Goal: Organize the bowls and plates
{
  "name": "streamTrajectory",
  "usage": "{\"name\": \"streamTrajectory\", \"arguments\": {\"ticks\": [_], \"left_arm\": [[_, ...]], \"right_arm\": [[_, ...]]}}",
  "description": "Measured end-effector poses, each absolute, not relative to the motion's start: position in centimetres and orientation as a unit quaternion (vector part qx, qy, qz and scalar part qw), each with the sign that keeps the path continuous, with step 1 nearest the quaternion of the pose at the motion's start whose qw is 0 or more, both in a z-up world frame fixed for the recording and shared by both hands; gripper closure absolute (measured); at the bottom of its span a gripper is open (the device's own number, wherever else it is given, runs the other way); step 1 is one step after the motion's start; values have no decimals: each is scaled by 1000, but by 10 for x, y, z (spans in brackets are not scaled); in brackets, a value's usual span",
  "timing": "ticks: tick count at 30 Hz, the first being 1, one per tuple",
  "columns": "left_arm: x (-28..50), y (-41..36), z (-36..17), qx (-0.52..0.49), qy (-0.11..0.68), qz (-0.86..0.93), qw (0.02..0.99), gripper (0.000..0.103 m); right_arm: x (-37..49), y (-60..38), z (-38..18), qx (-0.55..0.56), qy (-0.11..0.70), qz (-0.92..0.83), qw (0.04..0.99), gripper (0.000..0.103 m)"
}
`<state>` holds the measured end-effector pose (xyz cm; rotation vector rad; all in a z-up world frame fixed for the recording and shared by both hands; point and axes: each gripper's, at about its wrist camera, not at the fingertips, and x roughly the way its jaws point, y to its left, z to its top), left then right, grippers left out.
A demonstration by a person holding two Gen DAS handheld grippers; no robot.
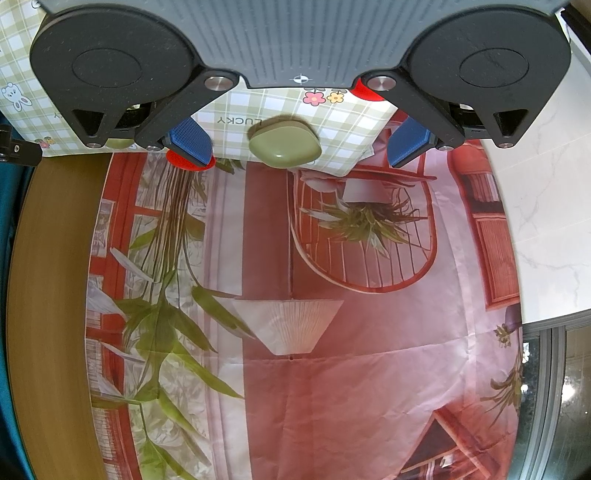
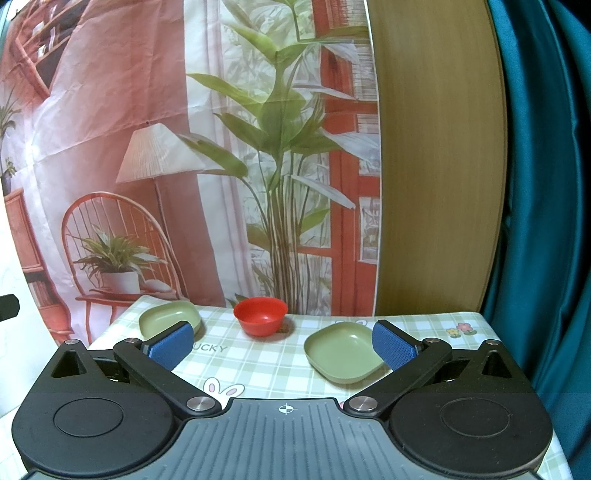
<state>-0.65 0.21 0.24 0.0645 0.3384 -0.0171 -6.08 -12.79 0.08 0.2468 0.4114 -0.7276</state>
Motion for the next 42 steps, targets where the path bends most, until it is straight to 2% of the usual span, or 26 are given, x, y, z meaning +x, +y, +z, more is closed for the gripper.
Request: {"name": "streamTrajectory", "arguments": {"ticks": [23,31,42], "left_arm": [[16,12,3,62,172,13,983,1],[51,55,0,37,189,22,981,1],[92,112,-19,54,220,78,971,2]], "right_arm": [[-51,-151,-3,142,188,-338,911,0],[-8,-167,-13,160,196,-296,921,0],[88,-149,-55,152,243,-229,930,3]]}}
